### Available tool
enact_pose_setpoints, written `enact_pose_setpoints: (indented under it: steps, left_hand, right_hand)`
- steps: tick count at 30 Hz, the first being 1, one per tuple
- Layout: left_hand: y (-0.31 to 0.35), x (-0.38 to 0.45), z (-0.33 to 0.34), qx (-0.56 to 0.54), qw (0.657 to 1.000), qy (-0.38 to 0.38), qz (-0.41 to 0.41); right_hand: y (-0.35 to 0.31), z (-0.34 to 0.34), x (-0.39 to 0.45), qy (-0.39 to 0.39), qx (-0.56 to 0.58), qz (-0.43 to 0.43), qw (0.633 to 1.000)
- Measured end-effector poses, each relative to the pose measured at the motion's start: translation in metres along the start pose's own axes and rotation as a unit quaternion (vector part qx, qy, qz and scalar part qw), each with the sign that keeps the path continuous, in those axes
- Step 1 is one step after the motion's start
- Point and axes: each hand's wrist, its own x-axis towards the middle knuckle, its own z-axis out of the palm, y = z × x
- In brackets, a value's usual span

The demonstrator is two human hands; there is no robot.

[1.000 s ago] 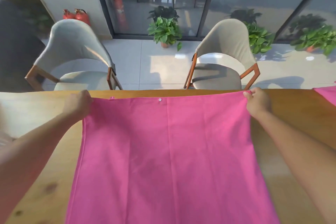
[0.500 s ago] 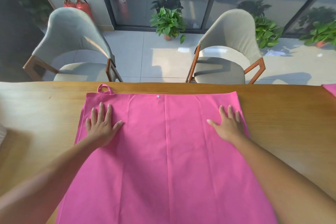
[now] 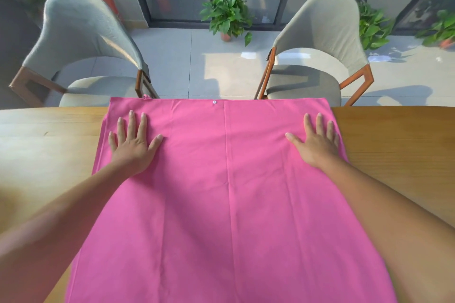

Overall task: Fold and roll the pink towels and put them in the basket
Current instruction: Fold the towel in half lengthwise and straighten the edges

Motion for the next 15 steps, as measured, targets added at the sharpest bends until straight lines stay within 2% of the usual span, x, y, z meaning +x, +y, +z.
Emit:
enact_pose_setpoints:
  steps: [8,15]
  left_hand:
    - [-0.007,-0.003,-0.004,-0.002,1.0,-0.002,0.016]
    - [-0.001,-0.114,0.023,-0.027,0.999,-0.008,0.016]
  right_hand:
    - [0.018,0.01,-0.017,0.019,0.032,-0.018,0.999]
    - [0.067,0.044,-0.111,0.011,0.006,-0.046,0.999]
